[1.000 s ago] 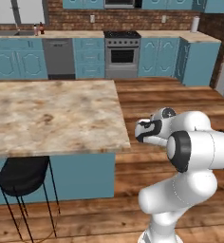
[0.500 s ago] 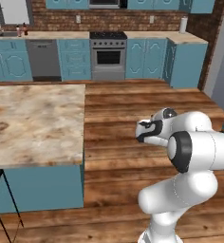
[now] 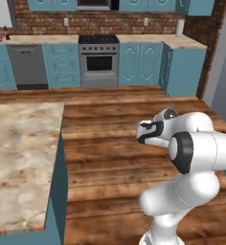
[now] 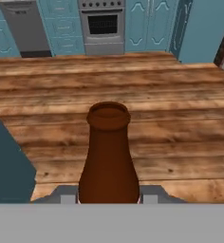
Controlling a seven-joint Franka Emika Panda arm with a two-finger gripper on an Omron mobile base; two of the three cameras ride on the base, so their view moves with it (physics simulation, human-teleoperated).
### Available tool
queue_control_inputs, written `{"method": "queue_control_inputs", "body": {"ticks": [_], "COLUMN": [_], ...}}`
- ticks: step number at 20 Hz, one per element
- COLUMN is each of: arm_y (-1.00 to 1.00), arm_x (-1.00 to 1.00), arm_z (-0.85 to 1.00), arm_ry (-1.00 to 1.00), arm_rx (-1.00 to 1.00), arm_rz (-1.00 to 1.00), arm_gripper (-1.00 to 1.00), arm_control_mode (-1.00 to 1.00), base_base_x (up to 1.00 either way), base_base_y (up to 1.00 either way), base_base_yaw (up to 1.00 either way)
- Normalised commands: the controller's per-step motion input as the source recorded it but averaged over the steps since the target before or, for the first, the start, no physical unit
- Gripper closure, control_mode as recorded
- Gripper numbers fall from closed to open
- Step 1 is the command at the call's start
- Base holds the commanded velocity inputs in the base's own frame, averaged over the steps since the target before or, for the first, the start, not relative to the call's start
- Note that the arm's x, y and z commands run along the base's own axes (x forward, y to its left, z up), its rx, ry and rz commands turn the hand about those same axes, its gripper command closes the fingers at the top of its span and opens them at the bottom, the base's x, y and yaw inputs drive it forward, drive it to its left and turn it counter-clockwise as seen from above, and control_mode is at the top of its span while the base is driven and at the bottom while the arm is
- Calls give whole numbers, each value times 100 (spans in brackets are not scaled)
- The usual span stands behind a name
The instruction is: Place the large bottle from the dining counter next to the other large bottle outside the sink, and place the small bottle from the dining counter next to the other small bottle inside the sink.
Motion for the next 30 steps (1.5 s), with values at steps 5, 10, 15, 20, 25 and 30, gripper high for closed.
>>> {"method": "queue_control_inputs", "body": {"ticks": [5,10,15,20,25,30], "arm_y": [0,0,0,0,0,0], "arm_x": [0,0,0,0,0,0], "arm_z": [0,0,0,0,0,0], "arm_ry": [0,0,0,0,0,0], "arm_rx": [0,0,0,0,0,0], "arm_rz": [0,0,0,0,0,0], "arm_gripper": [100,100,100,100,100,100], "arm_control_mode": [100,100,100,100,100,100], "base_base_x": [100,100,100,100,100,100], "base_base_y": [-46,-29,-10,0,0,0], "base_base_yaw": [-6,-4,-1,-2,-2,-1]}}
